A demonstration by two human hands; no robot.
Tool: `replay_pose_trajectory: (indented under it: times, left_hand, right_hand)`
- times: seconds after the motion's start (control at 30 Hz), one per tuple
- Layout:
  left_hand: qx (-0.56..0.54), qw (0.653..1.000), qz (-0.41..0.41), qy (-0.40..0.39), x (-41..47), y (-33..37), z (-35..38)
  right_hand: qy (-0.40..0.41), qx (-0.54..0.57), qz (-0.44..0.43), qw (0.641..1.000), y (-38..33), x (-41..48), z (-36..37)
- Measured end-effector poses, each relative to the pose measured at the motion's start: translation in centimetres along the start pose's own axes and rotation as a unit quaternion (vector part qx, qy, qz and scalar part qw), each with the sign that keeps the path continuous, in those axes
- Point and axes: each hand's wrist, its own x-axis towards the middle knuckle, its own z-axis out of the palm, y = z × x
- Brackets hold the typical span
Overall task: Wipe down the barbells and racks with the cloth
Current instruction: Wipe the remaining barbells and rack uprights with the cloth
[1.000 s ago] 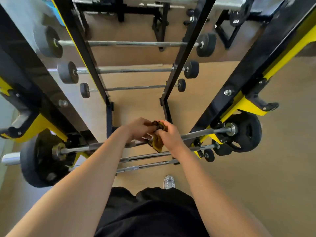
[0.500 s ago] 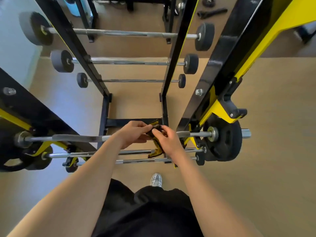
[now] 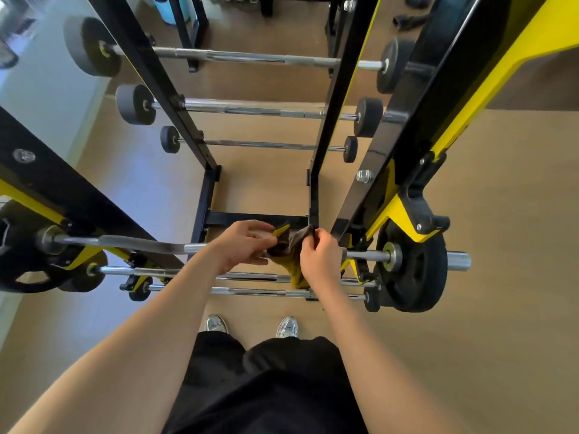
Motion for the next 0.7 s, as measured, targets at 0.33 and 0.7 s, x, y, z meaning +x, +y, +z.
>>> replay_pose_trajectory:
  times: [0.33, 0.7]
  left_hand:
    - [0.11, 0.989, 0.042, -0.092, 0.1, 0.3, 0.5]
    - [0.344, 0.932, 0.002, -0.111, 0.9, -0.9, -0.2]
  right_hand:
    - [-0.101, -0.056, -0.193, 0.974, 1.0, 0.4, -0.6]
    - [-0.25, -0.084, 0.024, 0.964, 0.5, 2.9, -2.8]
